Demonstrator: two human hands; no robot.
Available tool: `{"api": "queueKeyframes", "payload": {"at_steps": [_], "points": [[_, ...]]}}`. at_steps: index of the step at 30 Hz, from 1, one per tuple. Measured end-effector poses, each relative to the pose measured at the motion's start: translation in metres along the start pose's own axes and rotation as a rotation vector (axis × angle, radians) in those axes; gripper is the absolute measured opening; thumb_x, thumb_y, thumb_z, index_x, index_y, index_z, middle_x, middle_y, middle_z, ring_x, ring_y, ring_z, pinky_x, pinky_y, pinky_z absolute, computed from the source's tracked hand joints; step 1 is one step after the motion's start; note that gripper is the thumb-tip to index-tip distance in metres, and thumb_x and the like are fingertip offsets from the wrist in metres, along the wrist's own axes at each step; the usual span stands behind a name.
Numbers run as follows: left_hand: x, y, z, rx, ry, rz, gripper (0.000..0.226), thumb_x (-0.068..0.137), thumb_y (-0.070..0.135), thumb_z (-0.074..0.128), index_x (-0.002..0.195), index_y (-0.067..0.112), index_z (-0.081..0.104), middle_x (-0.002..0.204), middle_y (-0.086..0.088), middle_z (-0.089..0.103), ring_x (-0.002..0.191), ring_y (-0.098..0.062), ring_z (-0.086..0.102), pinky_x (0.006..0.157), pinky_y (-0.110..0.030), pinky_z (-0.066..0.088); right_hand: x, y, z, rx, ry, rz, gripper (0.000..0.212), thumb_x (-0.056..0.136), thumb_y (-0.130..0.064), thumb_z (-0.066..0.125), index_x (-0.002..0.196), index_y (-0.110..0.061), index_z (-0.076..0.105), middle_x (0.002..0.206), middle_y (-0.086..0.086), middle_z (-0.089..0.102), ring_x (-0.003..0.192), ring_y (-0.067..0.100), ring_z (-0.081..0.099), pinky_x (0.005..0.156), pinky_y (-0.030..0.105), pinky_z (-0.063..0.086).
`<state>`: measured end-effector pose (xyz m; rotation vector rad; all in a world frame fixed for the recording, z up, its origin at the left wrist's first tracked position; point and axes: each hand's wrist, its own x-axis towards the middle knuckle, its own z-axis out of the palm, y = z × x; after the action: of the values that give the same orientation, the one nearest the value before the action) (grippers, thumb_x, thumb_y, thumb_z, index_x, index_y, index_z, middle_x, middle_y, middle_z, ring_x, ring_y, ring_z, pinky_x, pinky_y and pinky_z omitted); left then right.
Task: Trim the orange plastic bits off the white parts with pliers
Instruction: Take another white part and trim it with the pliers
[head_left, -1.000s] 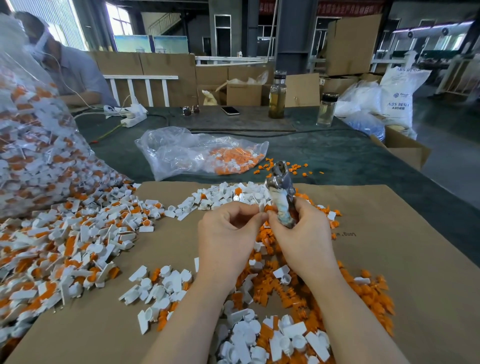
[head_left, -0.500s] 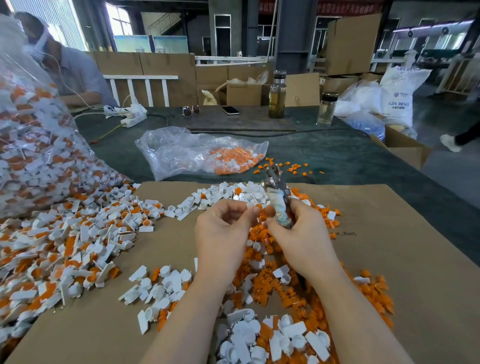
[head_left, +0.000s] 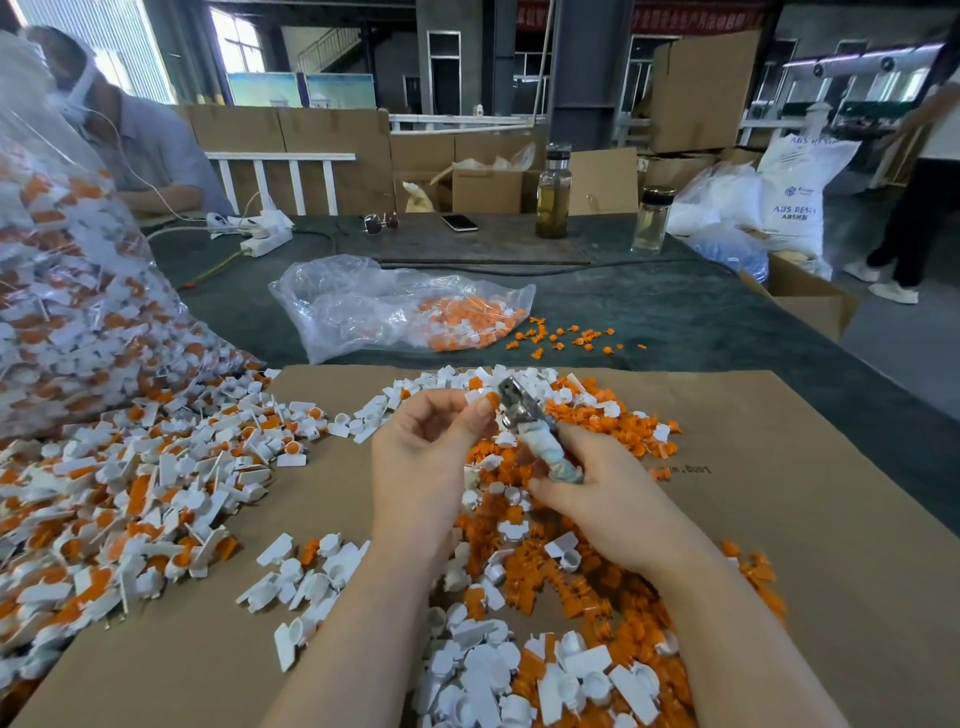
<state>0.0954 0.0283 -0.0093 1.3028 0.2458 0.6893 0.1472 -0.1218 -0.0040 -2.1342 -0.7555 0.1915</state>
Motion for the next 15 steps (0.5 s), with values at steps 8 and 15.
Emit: {"api": "queueKeyframes", "payload": {"at_steps": [8,15], "points": [[0.0017,-0.001,-0.0007,-0.018,-0.058,0.026,0.006,0.08,0.013,0.076,0.079,0.018,0.072,0.076,0.001,0.073,0.076,-0.014,0.07,0.073,-0.021,0.056,-0.0004,0.0007,0.0027,-0.05,0.03,-0.047,0.013,0.089,-0.023,0.062,0.089,-0.033,0.055,0.077,-0.006,0.06,0.073,0.012,0.057,0.064,0.039,0.05],[0.0012,-0.0005,0.0003,-0.105,-0.058,-0.012,0.012,0.073,0.018,0.075,0.081,0.012,0.07,0.076,0.0,0.071,0.073,-0.013,0.068,0.074,-0.024,0.056,0.0008,0.0014,0.006,-0.061,0.022,-0.058,0.012,0.09,-0.019,0.057,0.091,-0.029,0.061,0.07,-0.005,0.06,0.056,0.012,0.052,0.055,0.04,0.046]]}}
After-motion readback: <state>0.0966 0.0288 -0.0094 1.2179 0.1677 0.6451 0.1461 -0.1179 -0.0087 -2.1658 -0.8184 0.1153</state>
